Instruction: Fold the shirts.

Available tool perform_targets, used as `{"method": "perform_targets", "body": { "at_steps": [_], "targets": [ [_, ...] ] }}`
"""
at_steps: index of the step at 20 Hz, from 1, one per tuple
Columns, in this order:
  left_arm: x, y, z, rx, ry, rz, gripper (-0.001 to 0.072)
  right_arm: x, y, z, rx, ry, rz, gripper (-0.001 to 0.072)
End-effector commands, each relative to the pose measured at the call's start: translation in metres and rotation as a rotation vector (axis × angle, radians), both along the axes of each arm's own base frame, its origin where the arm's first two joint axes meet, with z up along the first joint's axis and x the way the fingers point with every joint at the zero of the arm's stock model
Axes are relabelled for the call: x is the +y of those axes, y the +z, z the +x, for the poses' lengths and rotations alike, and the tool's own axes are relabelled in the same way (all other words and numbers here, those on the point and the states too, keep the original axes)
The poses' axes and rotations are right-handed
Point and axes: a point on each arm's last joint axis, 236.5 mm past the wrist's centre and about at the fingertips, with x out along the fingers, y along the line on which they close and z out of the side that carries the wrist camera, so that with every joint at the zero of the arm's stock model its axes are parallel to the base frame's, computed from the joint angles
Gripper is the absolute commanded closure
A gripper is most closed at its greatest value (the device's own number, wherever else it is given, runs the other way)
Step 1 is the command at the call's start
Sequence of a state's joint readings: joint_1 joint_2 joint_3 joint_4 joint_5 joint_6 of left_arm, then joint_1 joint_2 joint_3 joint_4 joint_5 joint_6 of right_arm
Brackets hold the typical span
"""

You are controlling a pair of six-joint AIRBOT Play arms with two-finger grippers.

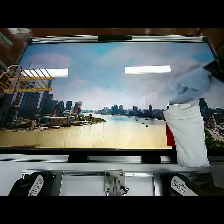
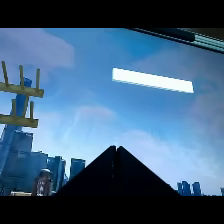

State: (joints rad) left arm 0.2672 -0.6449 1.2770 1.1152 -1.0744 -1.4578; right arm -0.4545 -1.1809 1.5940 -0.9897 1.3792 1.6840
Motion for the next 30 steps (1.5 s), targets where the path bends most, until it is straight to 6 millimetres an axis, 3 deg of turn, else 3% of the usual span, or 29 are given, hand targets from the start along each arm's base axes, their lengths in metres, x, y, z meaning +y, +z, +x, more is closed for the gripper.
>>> {"method": "perform_targets", "body": {
  "at_steps": [1,4,8,12,14,17,19,21,26,30],
  "targets": [
    [-0.002,0.009,-0.010,-0.031,0.001,0.018,0.0668,-0.057,-0.026,-0.054,0.199,-0.124,-0.062,0.0647],
    [-0.002,0.011,-0.012,-0.038,0.001,0.020,0.0668,-0.051,-0.031,-0.078,0.281,-0.100,-0.032,0.0647],
    [0.004,0.014,-0.004,-0.057,0.019,0.021,0.0669,-0.045,-0.020,-0.085,0.259,-0.121,-0.027,0.0647],
    [0.007,0.008,0.007,-0.044,0.025,0.013,0.0668,-0.013,-0.004,-0.089,0.226,-0.051,0.065,0.0647],
    [0.008,0.003,0.010,-0.025,0.023,0.010,0.0668,-0.007,-0.005,-0.105,0.270,-0.036,0.056,0.0647],
    [0.009,-0.003,0.014,-0.006,0.020,0.009,0.0668,-0.025,-0.012,-0.142,0.369,-0.117,-0.061,0.0647],
    [0.009,-0.005,0.016,-0.001,0.017,0.015,0.0668,-0.053,-0.012,-0.165,0.416,-0.232,-0.178,0.0647],
    [0.009,-0.006,0.017,0.002,0.016,0.016,0.0668,-0.063,-0.027,-0.183,0.483,-0.271,-0.219,0.0647],
    [0.009,-0.006,0.017,0.002,0.009,0.032,0.0668,-0.035,-0.119,-0.231,0.739,-0.217,-0.106,0.0647],
    [0.008,-0.009,0.016,0.012,0.003,0.030,0.0668,-0.021,-0.160,-0.271,0.868,-0.229,-0.084,0.0646]
  ]
}}
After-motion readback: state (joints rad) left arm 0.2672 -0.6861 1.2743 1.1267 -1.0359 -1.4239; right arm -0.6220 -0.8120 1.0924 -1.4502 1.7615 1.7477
